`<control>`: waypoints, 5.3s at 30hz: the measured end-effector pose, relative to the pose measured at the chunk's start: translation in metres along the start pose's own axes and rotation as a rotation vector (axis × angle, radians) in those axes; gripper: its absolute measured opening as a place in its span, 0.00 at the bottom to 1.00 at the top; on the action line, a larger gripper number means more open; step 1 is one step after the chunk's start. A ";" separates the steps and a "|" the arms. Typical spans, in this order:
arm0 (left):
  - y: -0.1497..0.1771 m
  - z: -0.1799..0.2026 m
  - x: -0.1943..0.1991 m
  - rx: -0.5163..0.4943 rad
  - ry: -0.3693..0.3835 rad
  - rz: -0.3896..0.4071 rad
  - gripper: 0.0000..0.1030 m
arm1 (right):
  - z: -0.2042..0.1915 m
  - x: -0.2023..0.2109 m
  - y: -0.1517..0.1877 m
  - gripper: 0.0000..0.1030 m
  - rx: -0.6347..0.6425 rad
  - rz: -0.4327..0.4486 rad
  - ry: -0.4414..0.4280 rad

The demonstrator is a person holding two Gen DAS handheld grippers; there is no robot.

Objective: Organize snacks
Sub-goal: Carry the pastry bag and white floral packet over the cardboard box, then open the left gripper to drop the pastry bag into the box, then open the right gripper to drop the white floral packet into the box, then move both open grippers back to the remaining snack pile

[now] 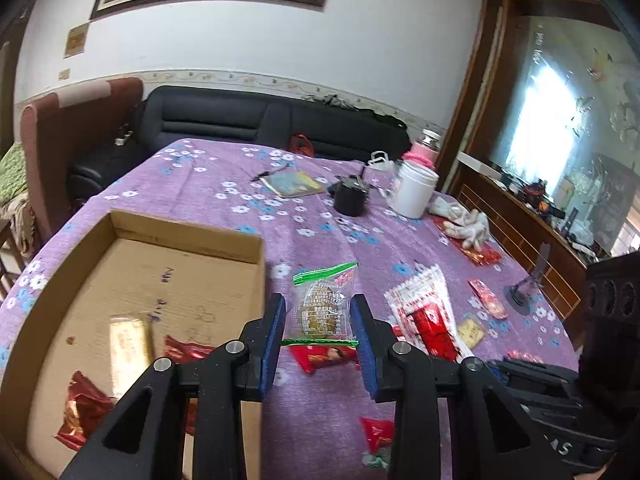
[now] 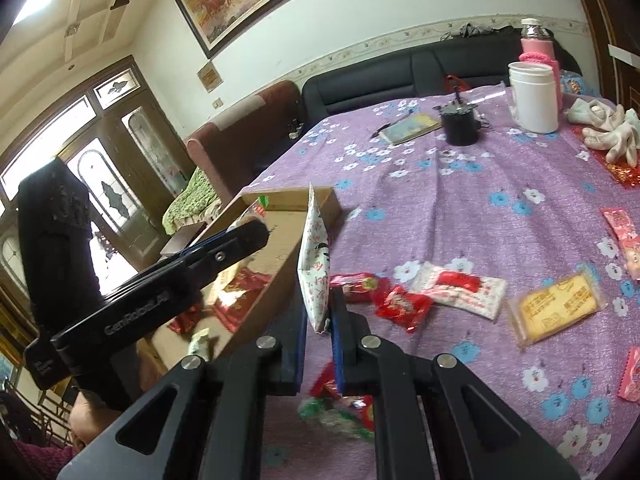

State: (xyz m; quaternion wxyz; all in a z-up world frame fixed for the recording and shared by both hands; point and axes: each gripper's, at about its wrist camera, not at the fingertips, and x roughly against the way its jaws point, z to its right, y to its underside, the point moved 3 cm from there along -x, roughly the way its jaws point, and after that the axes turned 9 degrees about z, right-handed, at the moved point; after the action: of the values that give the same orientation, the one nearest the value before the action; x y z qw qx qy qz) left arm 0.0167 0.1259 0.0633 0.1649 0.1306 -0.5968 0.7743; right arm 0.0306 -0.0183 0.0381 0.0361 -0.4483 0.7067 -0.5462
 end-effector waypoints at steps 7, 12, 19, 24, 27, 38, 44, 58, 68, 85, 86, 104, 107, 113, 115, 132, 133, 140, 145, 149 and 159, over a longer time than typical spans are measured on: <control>-0.006 -0.021 0.007 0.001 -0.131 0.031 0.34 | -0.041 -0.012 -0.005 0.10 0.075 -0.003 -0.023; -0.010 -0.041 0.010 -0.015 -0.255 0.049 0.35 | -0.062 -0.027 -0.004 0.10 0.096 -0.019 -0.043; -0.005 -0.084 0.018 0.015 -0.394 0.046 0.35 | -0.089 -0.053 0.003 0.10 0.131 -0.058 -0.064; 0.002 -0.100 0.015 0.036 -0.418 0.008 0.35 | -0.100 -0.070 0.012 0.11 0.158 -0.087 -0.059; 0.001 -0.100 0.017 0.016 -0.456 0.020 0.35 | -0.099 -0.076 0.015 0.11 0.146 -0.099 -0.060; 0.001 -0.098 0.014 -0.003 -0.466 0.010 0.35 | -0.097 -0.094 0.022 0.11 0.147 -0.144 -0.072; 0.001 -0.097 0.013 -0.002 -0.464 0.010 0.35 | -0.097 -0.095 0.025 0.11 0.139 -0.151 -0.077; 0.001 -0.098 0.013 -0.001 -0.463 0.010 0.35 | -0.099 -0.097 0.032 0.11 0.149 -0.171 -0.079; 0.002 -0.099 0.012 0.010 -0.460 0.004 0.35 | -0.106 -0.095 0.038 0.11 0.193 -0.173 -0.058; 0.004 -0.099 0.011 0.009 -0.465 0.000 0.35 | -0.123 -0.090 0.053 0.11 0.350 -0.155 0.017; 0.004 -0.099 0.011 0.010 -0.466 0.000 0.35 | -0.123 -0.090 0.053 0.11 0.355 -0.155 0.019; 0.005 -0.098 0.011 0.000 -0.470 0.003 0.35 | -0.139 -0.082 0.061 0.12 0.407 -0.140 0.035; 0.006 -0.098 0.011 -0.002 -0.472 0.004 0.35 | -0.138 -0.082 0.060 0.16 0.403 -0.142 0.033; 0.005 -0.097 0.012 -0.004 -0.474 0.005 0.35 | -0.138 -0.080 0.060 0.18 0.405 -0.138 0.033; 0.004 -0.097 0.013 -0.007 -0.476 0.008 0.35 | -0.137 -0.079 0.060 0.18 0.405 -0.136 0.032; 0.002 -0.093 0.016 -0.019 -0.489 0.024 0.47 | -0.134 -0.069 0.051 0.32 0.388 -0.097 0.034; 0.002 -0.093 0.016 -0.020 -0.490 0.023 0.47 | -0.134 -0.068 0.051 0.32 0.387 -0.095 0.034; 0.001 -0.093 0.016 -0.023 -0.491 0.025 0.48 | -0.134 -0.067 0.050 0.32 0.387 -0.093 0.036; 0.001 -0.092 0.016 -0.023 -0.493 0.028 0.48 | -0.133 -0.066 0.049 0.32 0.386 -0.090 0.041; 0.001 -0.093 0.016 -0.023 -0.494 0.030 0.48 | -0.130 -0.062 0.046 0.36 0.371 -0.081 0.047; 0.000 -0.093 0.019 -0.018 -0.494 0.051 0.56 | -0.102 -0.032 0.021 0.37 0.279 -0.012 0.073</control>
State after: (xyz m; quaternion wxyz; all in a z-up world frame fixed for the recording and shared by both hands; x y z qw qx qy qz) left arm -0.0014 0.2179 0.0475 -0.0042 0.2994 -0.6291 0.7173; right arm -0.0185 0.0785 0.0480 0.0688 -0.4229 0.6221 -0.6553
